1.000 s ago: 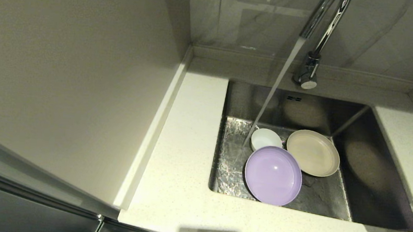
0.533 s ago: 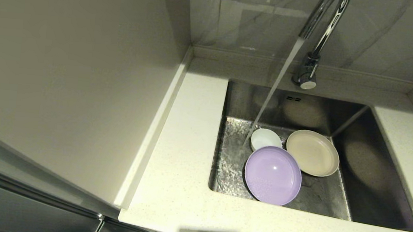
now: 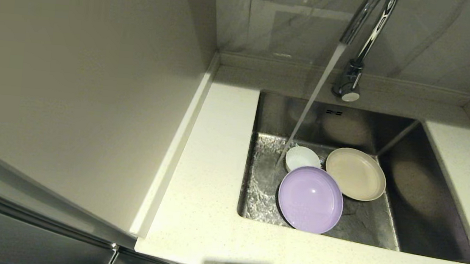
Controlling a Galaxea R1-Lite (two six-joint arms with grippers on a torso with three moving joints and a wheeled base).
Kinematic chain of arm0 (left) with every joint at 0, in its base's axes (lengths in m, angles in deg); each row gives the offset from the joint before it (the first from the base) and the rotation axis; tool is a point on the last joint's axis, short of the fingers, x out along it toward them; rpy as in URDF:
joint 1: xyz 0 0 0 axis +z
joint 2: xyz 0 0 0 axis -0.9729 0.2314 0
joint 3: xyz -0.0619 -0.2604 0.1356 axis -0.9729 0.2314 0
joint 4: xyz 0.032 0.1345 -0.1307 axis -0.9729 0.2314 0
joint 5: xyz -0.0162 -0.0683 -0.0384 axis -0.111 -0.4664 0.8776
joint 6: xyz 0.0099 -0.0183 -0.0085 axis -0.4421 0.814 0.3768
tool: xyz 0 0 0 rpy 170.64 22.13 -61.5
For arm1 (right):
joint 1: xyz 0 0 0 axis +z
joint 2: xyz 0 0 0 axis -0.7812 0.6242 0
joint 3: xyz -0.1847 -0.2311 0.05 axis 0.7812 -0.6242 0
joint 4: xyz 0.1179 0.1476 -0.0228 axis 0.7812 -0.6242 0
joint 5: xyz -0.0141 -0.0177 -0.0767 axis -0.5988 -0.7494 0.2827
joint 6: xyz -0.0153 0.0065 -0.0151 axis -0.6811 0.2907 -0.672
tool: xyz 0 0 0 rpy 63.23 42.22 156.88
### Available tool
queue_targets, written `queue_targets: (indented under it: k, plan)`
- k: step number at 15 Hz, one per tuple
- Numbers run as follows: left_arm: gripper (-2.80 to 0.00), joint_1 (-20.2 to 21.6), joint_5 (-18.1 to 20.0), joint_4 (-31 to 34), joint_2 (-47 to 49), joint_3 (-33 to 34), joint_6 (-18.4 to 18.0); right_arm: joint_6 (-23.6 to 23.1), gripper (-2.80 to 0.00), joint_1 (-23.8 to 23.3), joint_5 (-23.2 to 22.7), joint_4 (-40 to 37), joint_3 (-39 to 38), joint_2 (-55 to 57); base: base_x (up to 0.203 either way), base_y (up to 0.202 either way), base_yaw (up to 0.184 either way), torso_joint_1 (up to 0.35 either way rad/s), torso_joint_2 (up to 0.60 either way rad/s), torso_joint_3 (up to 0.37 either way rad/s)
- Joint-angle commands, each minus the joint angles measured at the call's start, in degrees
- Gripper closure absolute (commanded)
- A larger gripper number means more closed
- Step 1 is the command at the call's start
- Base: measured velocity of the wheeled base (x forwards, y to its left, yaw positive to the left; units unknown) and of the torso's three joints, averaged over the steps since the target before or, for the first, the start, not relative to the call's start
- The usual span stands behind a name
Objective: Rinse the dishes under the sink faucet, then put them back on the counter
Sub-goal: Wait for the water to rinse the bowl
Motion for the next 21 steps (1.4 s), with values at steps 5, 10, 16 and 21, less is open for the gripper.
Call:
queue_targets:
  k: [5,10,16,21]
  plan:
    - [0.00,0.05,-0.03,-0.02,-0.09,0.00,0.03,0.16,0.00,0.00,-0.53,0.21,-0.60,-1.17,0.000,0.000,0.000,0.000,0.00,0.000]
    - [0.00,0.05,-0.03,-0.02,-0.09,0.00,0.03,0.17,0.00,0.00,-0.67,4.98,-2.20,-1.26,0.000,0.000,0.000,0.000,0.00,0.000]
    - [0.00,0.05,-0.03,-0.02,-0.09,0.00,0.03,0.77,0.00,0.00,-0.62,5.40,-2.54,-1.26,0.000,0.000,0.000,0.000,0.00,0.000]
    - [0.00,0.05,-0.03,-0.02,-0.09,0.00,0.03,0.77,0.00,0.00,-0.62,5.40,-2.54,-1.26,0.000,0.000,0.000,0.000,0.00,0.000]
